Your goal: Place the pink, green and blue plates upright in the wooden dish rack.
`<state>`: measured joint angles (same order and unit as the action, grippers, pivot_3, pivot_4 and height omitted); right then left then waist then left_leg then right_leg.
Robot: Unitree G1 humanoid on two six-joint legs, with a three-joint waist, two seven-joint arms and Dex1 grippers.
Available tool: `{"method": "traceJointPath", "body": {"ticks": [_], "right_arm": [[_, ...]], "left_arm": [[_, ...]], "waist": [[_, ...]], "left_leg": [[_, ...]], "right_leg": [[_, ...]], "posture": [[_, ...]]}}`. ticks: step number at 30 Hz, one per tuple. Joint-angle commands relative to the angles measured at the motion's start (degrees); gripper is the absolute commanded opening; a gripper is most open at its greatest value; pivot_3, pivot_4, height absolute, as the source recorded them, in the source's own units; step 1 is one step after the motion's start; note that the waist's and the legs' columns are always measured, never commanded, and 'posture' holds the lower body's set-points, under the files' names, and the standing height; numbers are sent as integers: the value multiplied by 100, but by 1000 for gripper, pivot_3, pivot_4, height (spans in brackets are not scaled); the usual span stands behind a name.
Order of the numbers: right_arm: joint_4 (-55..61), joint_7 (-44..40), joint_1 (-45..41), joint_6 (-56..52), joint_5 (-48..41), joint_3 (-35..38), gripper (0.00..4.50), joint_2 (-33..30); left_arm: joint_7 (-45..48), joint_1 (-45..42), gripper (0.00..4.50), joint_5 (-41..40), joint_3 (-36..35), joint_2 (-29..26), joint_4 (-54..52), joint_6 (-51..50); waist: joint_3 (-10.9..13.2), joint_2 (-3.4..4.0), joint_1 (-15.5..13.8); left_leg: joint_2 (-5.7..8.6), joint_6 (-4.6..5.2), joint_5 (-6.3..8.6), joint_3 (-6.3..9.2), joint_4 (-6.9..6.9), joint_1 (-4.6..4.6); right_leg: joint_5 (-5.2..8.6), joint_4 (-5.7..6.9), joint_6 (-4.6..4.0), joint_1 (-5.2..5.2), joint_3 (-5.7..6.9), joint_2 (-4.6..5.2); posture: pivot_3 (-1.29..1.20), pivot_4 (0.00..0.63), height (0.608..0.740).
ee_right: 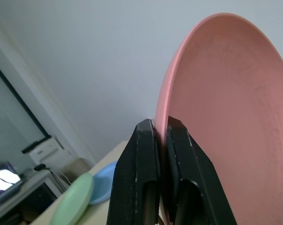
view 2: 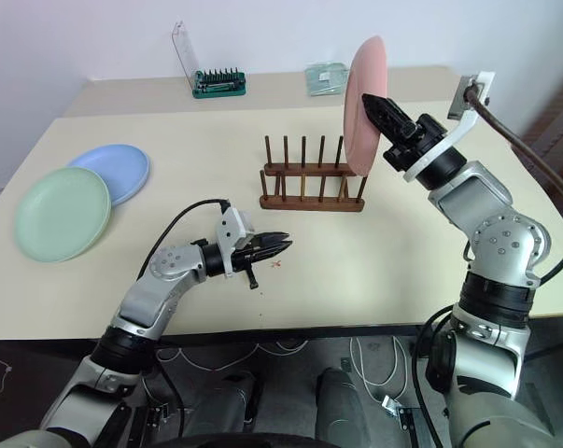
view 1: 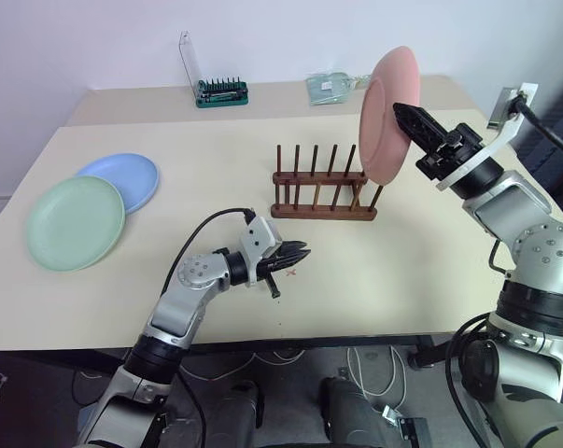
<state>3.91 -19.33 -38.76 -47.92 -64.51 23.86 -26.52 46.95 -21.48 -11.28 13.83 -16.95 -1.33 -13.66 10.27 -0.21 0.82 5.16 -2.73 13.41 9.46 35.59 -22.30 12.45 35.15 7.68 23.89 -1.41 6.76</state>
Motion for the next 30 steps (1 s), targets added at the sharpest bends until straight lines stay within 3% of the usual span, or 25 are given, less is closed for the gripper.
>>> {"method": "traceJointPath", "body": {"ticks": [1,8,12,16,21,25,30], "right_arm": [[-179,262,-270,-27,-210,158,29,70],[-1172,848,-633,-4,118,159,29,83],[-1223,772,-684,-36,68,176,1413,63],[-1087,749,-710,261,420,74,3334,-35],[-751,356,-685,1284,1489,-58,3334,-508],[-343,-55,-622,1707,2219,-439,3334,-964],[976,-1182,-464,1743,2808,-1619,3392,-1501]], "left_arm": [[-28,-8,577,-40,-40,-23,-241,-3],[-34,-26,577,-48,-42,-17,-222,-32],[-41,-18,577,-42,-45,-28,-231,-34],[-79,12,577,-35,-58,-41,-256,-36],[-382,-46,577,-93,-330,36,-207,61],[-1140,-361,577,-553,-1236,343,-54,-70],[-2625,-740,2856,-318,-2347,225,97,-126]], "waist": [[0,0,2],[0,0,10],[0,1,8],[0,1,9],[1,3,-2],[1,2,5],[1,5,124]], "left_leg": [[0,0,0,0,0,0],[0,0,0,-2,0,-1],[0,0,0,-2,-2,-9],[1,0,0,-1,-2,-9],[1,0,0,-4,-1,-11],[1,0,0,-3,1,-13],[-9,0,0,-8,-6,-11]], "right_leg": [[0,0,0,0,0,0],[0,1,0,3,-1,-1],[0,2,0,11,-1,-1],[-1,3,0,12,-1,-1],[-1,4,0,15,-2,-1],[0,2,1,15,-1,-1],[1,6,2,26,-2,-7]], "posture": [[0,150,740],[0,150,740],[0,150,740],[0,150,740],[0,150,740],[0,150,740],[0,150,740]]}}
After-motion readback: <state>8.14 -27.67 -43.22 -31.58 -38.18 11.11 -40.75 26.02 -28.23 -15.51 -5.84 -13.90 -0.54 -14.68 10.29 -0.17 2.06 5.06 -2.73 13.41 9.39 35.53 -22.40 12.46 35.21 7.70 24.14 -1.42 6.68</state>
